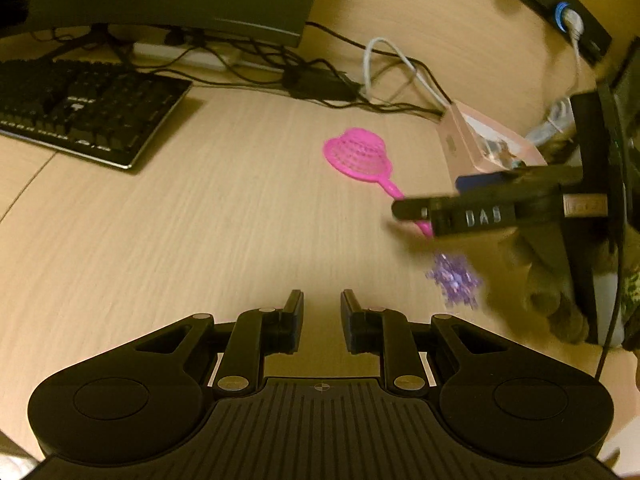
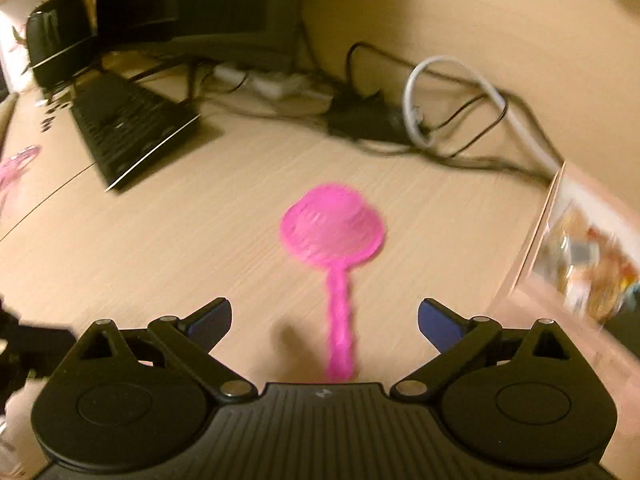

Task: Organize objects
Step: 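Grasp the purple snowflake with the right gripper while the left grasps the pink strainer handle, then carry the snowflake with the right gripper while the left carries the strainer over the box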

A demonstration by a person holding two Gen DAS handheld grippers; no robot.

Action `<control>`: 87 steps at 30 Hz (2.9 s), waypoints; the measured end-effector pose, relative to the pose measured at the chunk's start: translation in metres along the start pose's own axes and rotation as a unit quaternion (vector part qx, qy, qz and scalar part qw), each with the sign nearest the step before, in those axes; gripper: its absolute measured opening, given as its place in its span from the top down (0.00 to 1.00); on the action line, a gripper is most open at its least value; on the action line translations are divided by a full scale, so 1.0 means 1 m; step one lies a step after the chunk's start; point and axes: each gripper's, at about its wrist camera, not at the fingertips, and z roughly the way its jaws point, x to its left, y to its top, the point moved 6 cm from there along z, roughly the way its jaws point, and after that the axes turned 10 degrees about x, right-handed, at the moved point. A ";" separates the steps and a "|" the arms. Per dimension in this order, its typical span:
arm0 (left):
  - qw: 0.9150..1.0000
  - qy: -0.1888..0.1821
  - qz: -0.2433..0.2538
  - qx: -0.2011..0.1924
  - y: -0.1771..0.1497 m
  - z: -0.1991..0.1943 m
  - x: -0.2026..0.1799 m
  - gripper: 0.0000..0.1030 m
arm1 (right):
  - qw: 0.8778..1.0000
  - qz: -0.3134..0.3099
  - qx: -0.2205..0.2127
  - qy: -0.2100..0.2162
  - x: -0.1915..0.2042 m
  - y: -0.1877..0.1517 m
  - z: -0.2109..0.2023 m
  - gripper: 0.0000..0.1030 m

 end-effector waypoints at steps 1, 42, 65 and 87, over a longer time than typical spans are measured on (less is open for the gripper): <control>1.000 -0.006 0.011 0.005 -0.001 0.002 -0.005 0.79 | 1.000 -0.002 -0.001 -0.004 0.000 -0.009 -0.004 0.03; 0.995 0.083 -0.046 0.007 0.117 0.124 -0.080 0.78 | 0.986 0.138 -0.056 -0.079 -0.057 -0.129 -0.095 0.49; 0.993 0.065 0.093 0.010 0.021 0.069 -0.054 0.78 | 0.989 0.119 -0.043 -0.078 -0.026 -0.142 -0.100 0.48; 0.993 0.027 0.111 0.018 0.014 0.059 -0.058 0.85 | 0.983 0.112 -0.056 -0.136 -0.028 -0.137 -0.141 0.48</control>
